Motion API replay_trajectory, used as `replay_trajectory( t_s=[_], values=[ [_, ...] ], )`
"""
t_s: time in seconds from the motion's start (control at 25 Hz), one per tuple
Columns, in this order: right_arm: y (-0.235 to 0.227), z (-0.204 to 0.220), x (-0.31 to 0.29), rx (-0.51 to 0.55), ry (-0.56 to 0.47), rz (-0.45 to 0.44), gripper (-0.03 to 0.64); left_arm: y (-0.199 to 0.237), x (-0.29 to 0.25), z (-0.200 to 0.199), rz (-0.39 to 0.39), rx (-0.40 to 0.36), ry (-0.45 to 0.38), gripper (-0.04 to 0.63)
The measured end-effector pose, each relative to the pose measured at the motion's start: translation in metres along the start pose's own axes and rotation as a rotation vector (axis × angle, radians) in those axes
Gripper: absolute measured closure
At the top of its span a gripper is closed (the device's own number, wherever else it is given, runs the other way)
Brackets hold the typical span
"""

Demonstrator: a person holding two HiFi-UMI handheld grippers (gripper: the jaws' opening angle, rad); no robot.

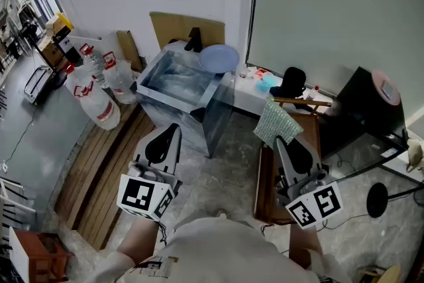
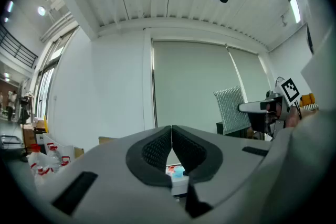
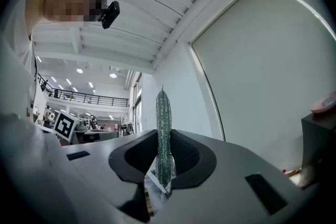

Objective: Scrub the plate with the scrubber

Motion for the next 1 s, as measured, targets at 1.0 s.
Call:
replay_trajectory(
  t_s=[1.0],
  values=[
    [0.007,0.012,-0.010,-0.037,0.022,-0.055,0.520,0.001,-0.005,0.020,0.040,0.031,0.045,0.577]
  ],
)
Point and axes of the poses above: the fingertips, and each gripper's own axes: x backward along the fingers, y to its left, z out of its underside, the point moved 4 cm from there along x, backward along the fingers, and after that the axes turned 13 degrees about z, right-handed, at the moved point
